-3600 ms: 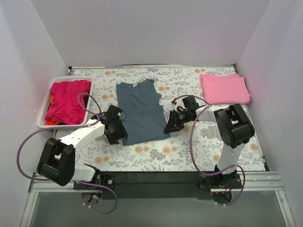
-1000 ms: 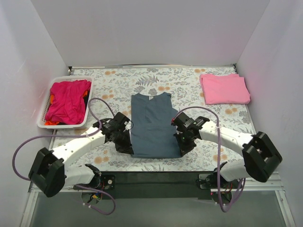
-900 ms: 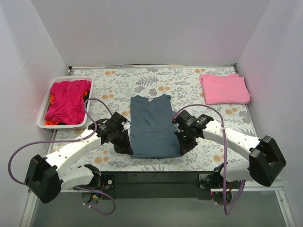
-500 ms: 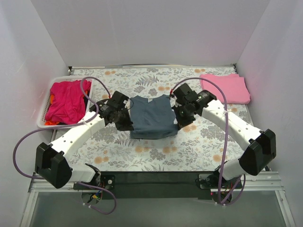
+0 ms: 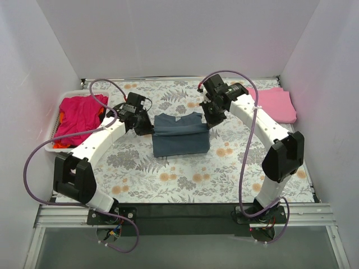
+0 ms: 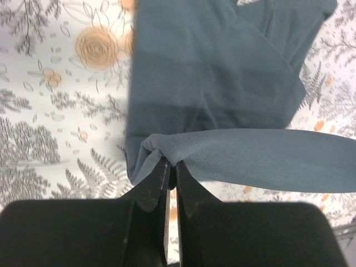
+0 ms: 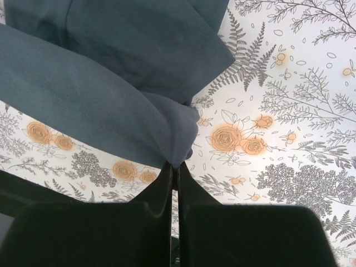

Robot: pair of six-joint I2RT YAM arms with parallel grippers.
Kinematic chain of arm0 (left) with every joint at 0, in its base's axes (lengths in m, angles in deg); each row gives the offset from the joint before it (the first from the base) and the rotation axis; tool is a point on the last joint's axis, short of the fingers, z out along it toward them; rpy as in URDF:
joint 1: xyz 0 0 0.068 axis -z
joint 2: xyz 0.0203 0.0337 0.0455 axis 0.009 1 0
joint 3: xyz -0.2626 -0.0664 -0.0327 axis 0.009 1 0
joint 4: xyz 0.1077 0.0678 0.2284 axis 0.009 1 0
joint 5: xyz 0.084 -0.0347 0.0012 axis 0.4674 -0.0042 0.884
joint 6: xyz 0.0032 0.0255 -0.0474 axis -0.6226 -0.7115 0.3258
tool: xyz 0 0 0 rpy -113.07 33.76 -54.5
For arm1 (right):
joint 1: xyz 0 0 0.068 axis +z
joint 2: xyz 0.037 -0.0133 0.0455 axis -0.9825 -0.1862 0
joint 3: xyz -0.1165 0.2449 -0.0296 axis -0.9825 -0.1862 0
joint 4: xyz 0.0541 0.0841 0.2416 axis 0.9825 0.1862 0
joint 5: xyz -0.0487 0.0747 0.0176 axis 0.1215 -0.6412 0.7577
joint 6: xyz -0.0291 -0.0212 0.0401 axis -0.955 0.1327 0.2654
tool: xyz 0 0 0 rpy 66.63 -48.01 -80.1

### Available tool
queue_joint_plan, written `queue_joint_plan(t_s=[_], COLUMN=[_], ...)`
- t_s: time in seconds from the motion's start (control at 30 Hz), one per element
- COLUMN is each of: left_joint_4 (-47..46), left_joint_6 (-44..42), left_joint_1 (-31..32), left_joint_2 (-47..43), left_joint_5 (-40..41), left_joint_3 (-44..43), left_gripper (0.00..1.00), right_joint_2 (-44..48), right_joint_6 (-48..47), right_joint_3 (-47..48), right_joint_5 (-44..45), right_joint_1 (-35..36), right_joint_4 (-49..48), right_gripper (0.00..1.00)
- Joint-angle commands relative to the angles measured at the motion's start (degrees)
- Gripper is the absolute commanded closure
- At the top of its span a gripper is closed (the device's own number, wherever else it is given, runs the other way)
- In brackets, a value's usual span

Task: Fold and stack the t-shirts
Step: Fold the tshirt

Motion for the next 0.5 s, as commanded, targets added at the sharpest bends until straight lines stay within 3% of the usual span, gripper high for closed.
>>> queue_joint_plan(t_s=[0.0,0.47], left_joint_4=[-4.02,-11.67], left_joint_6=[-3.27,-6.53], left_joint_1=[-2.13,-5.74], left_joint_2=[2.37,13.97], left_joint_5=[1.77,1.41], left_joint_3=[-2.22,-8.29], left_gripper=[1.00,1.00], right_joint_2=[-3.06,-15.80], right_joint_6=[-2.60,-3.57], right_joint_3=[5.04,17.00], right_joint_5=[0.80,-2.97], right_joint_1=[-1.90,-6.56], right_joint_4=[1.60,0.20], right_gripper=[0.99,0.99])
